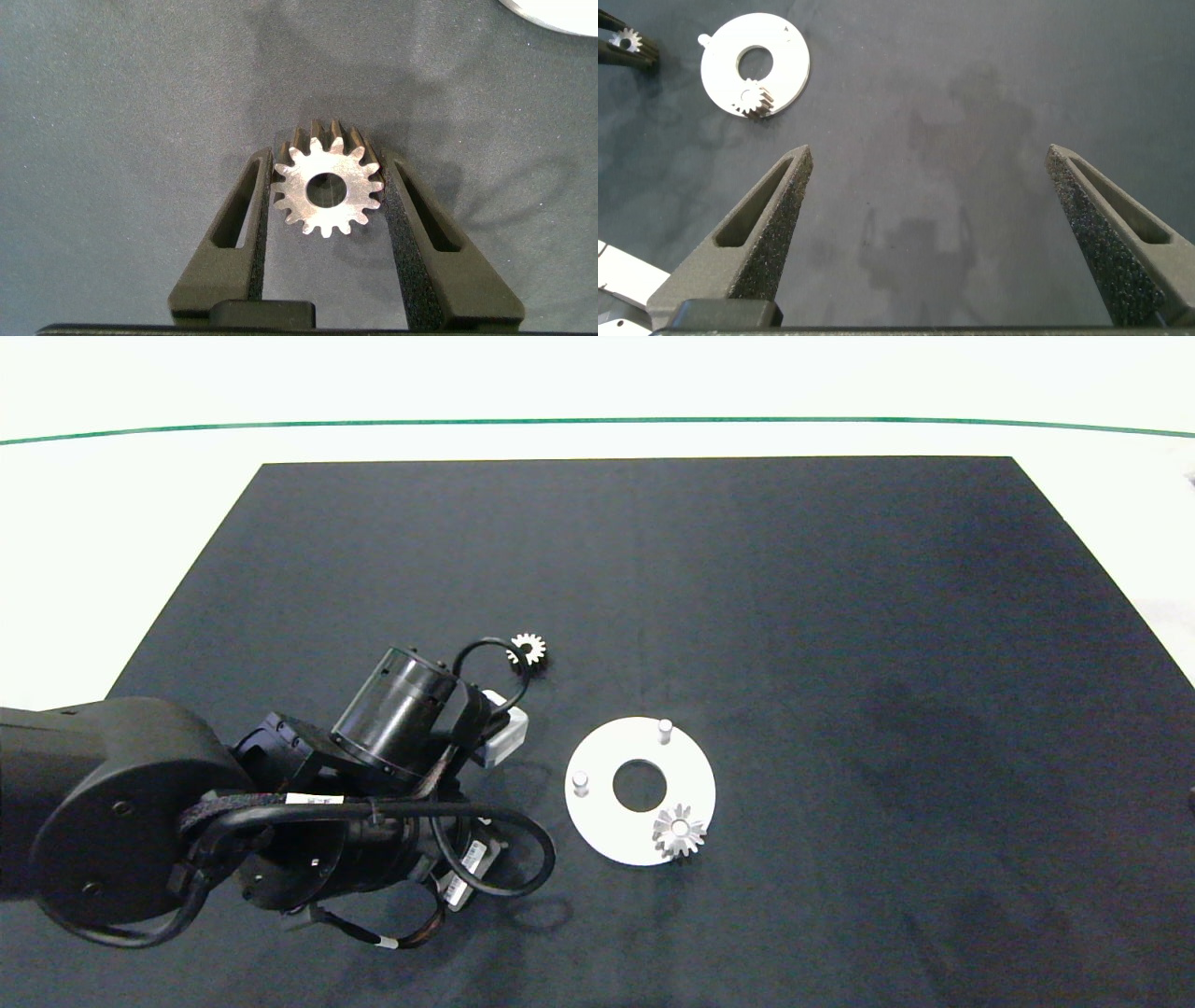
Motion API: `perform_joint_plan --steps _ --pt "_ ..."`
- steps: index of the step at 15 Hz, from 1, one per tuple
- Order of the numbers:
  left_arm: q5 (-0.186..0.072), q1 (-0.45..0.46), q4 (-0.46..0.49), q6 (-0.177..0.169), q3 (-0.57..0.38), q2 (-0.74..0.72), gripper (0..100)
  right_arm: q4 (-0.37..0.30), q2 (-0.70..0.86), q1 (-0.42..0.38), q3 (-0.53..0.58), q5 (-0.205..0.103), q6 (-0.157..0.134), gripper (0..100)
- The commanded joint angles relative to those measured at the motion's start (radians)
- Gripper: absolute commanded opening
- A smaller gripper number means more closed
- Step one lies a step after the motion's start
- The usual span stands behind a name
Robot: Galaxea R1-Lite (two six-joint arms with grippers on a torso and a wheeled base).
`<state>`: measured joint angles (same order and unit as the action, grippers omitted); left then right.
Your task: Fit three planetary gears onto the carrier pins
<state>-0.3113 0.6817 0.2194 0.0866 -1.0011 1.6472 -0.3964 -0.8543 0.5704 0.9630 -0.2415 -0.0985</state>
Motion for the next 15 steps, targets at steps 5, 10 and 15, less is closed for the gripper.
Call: perform_joint_plan --steps 5,10,15 --pt "-0.005 0.107 0.017 -0.025 -0.09 -0.075 28 -0.002 0.0 0.0 -0.003 -0.002 -0.001 100" --pt "-0.006 0.147 0.137 -0.021 -0.283 0.006 28 -0.002 0.012 -0.001 0.002 -0.004 -0.003 100" --pt "-0.006 0.159 0.235 -0.004 -0.406 0.085 28 -0.002 0.011 -0.001 0.002 -0.004 -0.003 100"
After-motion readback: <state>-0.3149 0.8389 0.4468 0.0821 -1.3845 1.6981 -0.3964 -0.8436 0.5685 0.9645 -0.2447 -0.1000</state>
